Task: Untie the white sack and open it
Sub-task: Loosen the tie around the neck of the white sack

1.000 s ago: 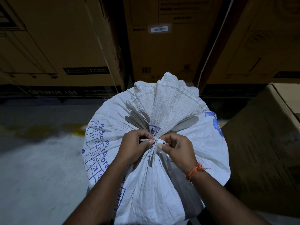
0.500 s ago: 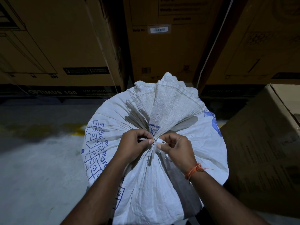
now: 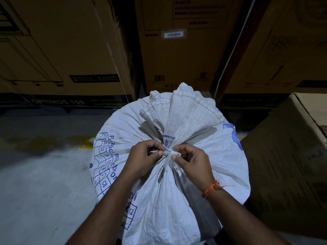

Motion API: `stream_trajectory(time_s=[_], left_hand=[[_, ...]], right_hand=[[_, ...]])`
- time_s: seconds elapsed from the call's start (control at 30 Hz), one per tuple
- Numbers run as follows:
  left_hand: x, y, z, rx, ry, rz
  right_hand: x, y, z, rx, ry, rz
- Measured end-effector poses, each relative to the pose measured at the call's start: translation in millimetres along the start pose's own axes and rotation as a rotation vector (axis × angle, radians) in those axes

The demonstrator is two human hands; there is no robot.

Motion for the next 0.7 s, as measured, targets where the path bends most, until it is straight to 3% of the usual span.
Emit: stream_trajectory(time_s=[0.7], left_hand=[[-3.3, -4.9, -1.1, -0.014, -0.001, 0.052]], right_hand=[[1.6, 1.3, 0.3, -0.005, 0.004, -0.056]])
Point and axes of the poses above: each hand's wrist, its own z-axis towards the middle knuckle, its own y-axis out of the back of the hand, x = y × z, the point moved 1 cm from there along z, towards the middle knuckle, and after that the axes turned 1 degree about -y, right-handed, at the moved point
